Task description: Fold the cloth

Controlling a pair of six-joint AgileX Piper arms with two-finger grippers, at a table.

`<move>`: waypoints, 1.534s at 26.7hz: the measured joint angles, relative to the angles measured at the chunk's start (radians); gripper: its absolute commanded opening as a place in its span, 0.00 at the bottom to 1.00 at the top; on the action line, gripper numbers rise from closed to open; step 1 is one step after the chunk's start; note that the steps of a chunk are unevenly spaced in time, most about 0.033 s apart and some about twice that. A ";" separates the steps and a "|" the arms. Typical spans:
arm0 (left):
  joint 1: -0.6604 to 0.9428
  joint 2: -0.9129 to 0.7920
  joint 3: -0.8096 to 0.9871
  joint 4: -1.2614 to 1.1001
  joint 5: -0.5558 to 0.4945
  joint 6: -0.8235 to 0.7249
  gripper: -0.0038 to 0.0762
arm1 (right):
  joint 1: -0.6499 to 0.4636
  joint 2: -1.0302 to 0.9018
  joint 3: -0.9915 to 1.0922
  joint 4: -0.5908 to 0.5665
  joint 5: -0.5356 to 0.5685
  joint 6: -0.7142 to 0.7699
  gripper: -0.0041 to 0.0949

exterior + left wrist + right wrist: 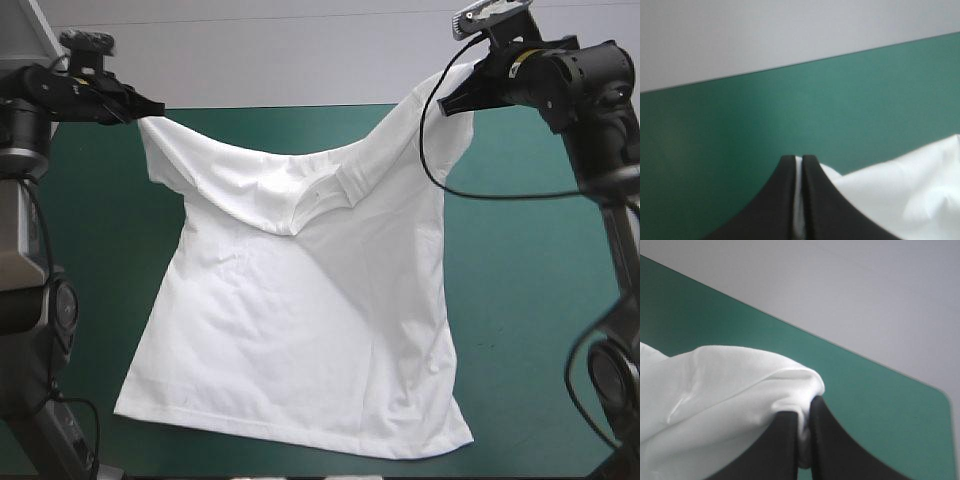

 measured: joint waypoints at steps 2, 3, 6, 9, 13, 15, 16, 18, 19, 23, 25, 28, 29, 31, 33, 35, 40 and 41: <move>-0.002 0.140 -0.027 -0.014 -0.018 0.000 0.07 | -0.116 0.148 0.000 0.159 -0.065 -0.047 0.04; -0.006 0.213 -0.064 -0.024 -0.026 0.000 0.07 | -0.151 0.223 -0.007 0.202 -0.091 -0.069 0.04; -0.008 0.312 -0.112 -0.027 -0.029 0.002 0.07 | -0.167 0.359 -0.038 0.238 -0.136 -0.108 0.09; -0.008 0.319 -0.118 -0.029 -0.025 0.026 0.10 | -0.167 0.394 -0.041 0.250 -0.151 -0.108 0.34; -0.008 0.316 -0.125 -0.055 -0.010 0.056 0.48 | -0.167 0.401 -0.043 0.250 -0.153 -0.109 0.77; -0.008 0.316 -0.137 -0.070 0.023 0.063 0.63 | -0.167 0.393 -0.043 0.248 -0.158 -0.106 0.78; -0.008 0.316 -0.148 -0.080 0.054 0.063 0.63 | -0.167 0.384 -0.043 0.248 -0.155 -0.103 0.75; -0.008 0.306 -0.163 -0.090 0.108 0.060 0.57 | -0.167 0.360 -0.043 0.247 -0.141 -0.092 0.68; -0.008 0.290 -0.166 -0.095 0.142 0.058 0.52 | -0.167 0.339 -0.043 0.247 -0.128 -0.087 0.64; -0.008 0.183 -0.170 -0.095 0.213 0.063 0.39 | -0.167 0.226 -0.044 0.276 -0.019 -0.080 0.45; -0.008 0.085 -0.171 -0.095 0.225 0.063 0.36 | -0.167 0.153 -0.045 0.313 0.053 -0.080 0.31; -0.008 -0.084 -0.180 -0.090 0.232 0.055 0.29 | -0.167 0.044 -0.044 0.414 0.108 -0.117 0.12; -0.008 -0.129 -0.183 -0.077 0.237 0.050 0.26 | -0.167 0.014 -0.044 0.444 0.116 -0.128 0.07; -0.008 -0.237 -0.175 -0.026 0.242 0.028 0.21 | -0.167 -0.064 -0.044 0.503 0.133 -0.141 0.03; -0.008 -0.334 -0.137 0.039 0.242 -0.002 0.18 | -0.167 -0.139 -0.040 0.527 0.156 -0.139 0.03; -0.008 -0.448 -0.063 0.088 0.242 -0.020 0.13 | -0.167 -0.227 -0.017 0.540 0.184 -0.133 0.02; -0.008 -0.768 0.271 0.139 0.208 -0.037 0.07 | -0.167 -0.444 0.193 0.560 0.208 -0.127 0.02; -0.008 -0.830 0.360 0.142 0.181 -0.045 0.07 | -0.167 -0.485 0.256 0.560 0.210 -0.127 0.02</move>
